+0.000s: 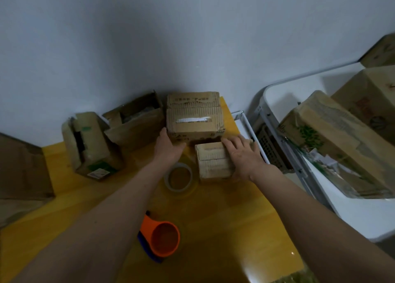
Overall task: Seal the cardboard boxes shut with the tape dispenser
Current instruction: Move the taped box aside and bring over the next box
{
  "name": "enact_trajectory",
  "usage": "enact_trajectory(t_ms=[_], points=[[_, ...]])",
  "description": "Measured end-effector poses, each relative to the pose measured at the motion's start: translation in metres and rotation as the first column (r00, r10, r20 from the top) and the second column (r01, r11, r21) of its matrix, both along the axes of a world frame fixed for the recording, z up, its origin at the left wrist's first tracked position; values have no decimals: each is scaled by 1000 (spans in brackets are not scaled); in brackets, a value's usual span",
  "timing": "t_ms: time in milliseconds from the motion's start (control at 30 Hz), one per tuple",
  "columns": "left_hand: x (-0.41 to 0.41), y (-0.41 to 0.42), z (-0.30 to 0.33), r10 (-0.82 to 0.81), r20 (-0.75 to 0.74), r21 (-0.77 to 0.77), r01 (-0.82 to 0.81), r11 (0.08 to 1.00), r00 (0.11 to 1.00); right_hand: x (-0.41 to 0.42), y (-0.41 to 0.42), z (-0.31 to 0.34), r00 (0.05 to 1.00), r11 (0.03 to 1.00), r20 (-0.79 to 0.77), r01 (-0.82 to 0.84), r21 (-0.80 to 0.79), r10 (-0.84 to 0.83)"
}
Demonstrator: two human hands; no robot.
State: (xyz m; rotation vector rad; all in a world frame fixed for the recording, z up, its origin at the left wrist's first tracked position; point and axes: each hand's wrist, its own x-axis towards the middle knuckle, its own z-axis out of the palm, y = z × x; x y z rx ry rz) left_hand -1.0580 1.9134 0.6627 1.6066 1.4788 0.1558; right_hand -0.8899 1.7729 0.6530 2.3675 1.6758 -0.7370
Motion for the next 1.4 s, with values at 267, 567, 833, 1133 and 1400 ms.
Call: enact_trajectory(t_ms=[267,567,833,1133,1400], points=[[8,23,8,185,194,-223,-140,965,963,-2,35,24,812,842,-490,479,247,-318],[18,2,24,123,367,-202,-50,978,922,-6,46,35,386,523,-849,838,158,-361],[5,-14,80,131,501,-27,-136,990,856,-31,42,81,454,354,-833,871,340,-316],[-99,-31,121,178,496,202,-312,928,850,-126,23,124,449,344,-863,868,359,-230],[-253,-59,129,249,403,295,-383,876,880,-269,4,133,312,399,-942,885,241,-123]])
